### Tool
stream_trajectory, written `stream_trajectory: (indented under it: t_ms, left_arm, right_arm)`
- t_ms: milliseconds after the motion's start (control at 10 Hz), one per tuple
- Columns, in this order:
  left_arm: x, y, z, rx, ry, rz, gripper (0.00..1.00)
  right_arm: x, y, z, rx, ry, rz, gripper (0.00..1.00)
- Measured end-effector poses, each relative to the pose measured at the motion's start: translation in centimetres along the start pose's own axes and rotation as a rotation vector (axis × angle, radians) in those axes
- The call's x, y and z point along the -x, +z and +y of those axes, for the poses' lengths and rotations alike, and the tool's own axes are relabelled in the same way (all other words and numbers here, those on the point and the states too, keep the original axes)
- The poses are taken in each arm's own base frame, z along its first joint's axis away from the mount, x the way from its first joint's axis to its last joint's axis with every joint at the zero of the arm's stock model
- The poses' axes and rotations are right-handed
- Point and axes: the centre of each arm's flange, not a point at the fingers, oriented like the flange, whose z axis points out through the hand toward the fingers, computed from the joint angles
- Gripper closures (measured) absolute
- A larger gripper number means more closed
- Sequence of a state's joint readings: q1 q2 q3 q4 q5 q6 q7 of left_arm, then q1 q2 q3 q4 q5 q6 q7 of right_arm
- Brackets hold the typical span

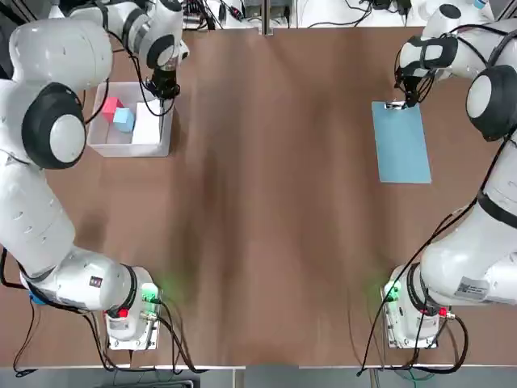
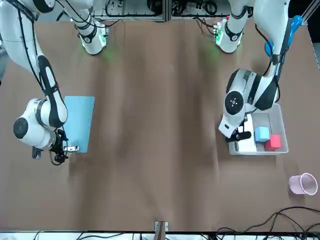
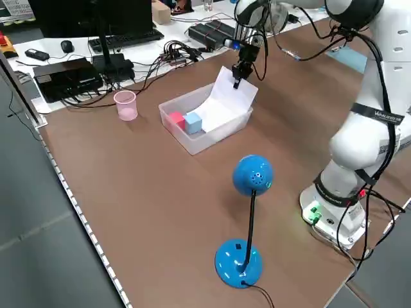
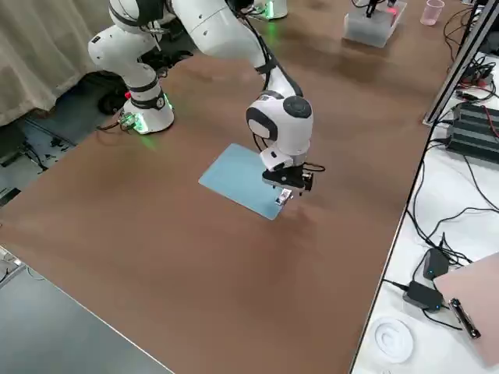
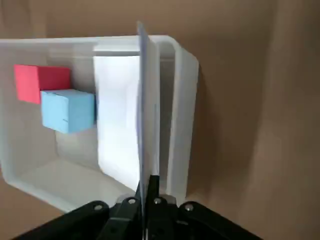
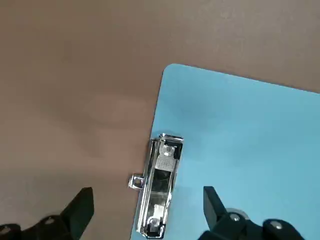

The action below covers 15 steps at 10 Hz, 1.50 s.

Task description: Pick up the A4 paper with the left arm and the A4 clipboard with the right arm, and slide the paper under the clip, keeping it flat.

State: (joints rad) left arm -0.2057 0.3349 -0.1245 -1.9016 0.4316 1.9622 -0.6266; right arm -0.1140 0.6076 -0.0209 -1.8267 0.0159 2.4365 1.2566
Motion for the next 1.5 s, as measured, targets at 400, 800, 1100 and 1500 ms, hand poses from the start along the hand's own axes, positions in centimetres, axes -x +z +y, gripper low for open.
stream_trajectory:
  t_ms: [400, 800, 1100, 1500]
  left_arm:
    - [-0.4, -7.2, -4.4, -0.051, -0.057, -0.020, 0.99]
    - [-1.1, -14.1, -8.5, -0.053, -0.131, -0.029, 0.99]
    - [-2.3, -17.0, -12.1, 0.069, -0.216, -0.044, 0.99]
    - [-2.5, -18.9, -13.5, 0.232, -0.392, -0.113, 0.99]
  right_arm:
    - [0.1, 1.5, 0.1, -0.003, 0.015, -0.003, 0.04]
    - [0.0, 2.0, -0.1, -0.020, 0.020, 0.000, 0.04]
    - [0.2, 2.6, 0.0, -0.015, 0.019, -0.003, 0.04]
    - [0.2, 2.8, 0.1, -0.012, 0.020, -0.004, 0.07]
